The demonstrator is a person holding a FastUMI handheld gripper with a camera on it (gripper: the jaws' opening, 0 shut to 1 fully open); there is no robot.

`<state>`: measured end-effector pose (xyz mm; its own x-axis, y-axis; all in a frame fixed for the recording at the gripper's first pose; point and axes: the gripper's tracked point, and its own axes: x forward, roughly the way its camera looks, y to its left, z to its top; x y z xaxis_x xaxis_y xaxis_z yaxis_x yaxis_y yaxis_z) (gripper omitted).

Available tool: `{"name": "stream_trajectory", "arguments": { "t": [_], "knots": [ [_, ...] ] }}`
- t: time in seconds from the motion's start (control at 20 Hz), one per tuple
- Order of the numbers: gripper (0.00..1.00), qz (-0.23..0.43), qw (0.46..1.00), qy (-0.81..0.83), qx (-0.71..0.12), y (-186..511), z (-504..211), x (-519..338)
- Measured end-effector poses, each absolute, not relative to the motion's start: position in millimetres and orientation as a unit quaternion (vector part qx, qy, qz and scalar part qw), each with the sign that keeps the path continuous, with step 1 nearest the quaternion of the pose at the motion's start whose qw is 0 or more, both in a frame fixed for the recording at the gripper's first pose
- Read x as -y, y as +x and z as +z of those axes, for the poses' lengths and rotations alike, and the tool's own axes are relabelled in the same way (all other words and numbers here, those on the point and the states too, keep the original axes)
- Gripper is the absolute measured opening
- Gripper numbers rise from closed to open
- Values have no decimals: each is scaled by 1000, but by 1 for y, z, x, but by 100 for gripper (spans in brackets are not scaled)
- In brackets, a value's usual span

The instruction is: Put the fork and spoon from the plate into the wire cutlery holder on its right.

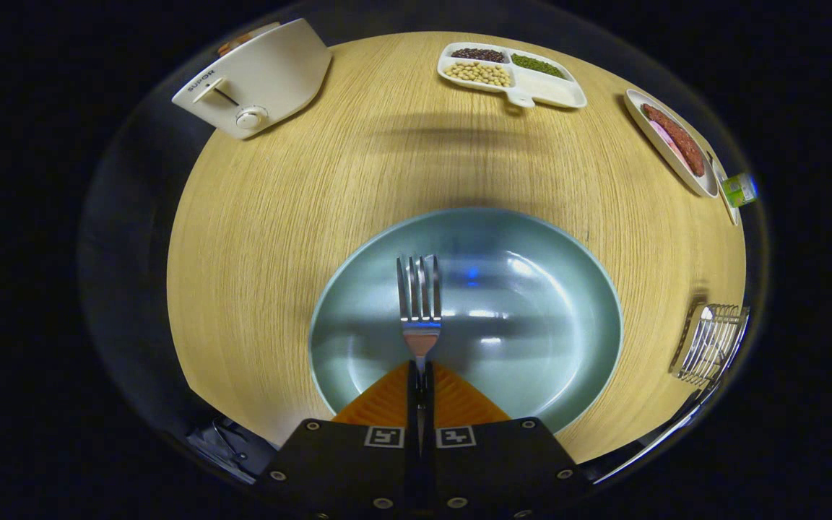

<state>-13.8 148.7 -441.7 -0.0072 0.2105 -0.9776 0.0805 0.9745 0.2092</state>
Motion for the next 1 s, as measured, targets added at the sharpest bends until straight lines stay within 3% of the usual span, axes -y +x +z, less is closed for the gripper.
{"name": "stream_trajectory", "arguments": {
  "t": [0.5,1.0],
  "knots": [
    [1,14,764,161,-624,-1,-374,-117],
    [1,-95,816,184,-539,-32,-300,3]
  ]
}}
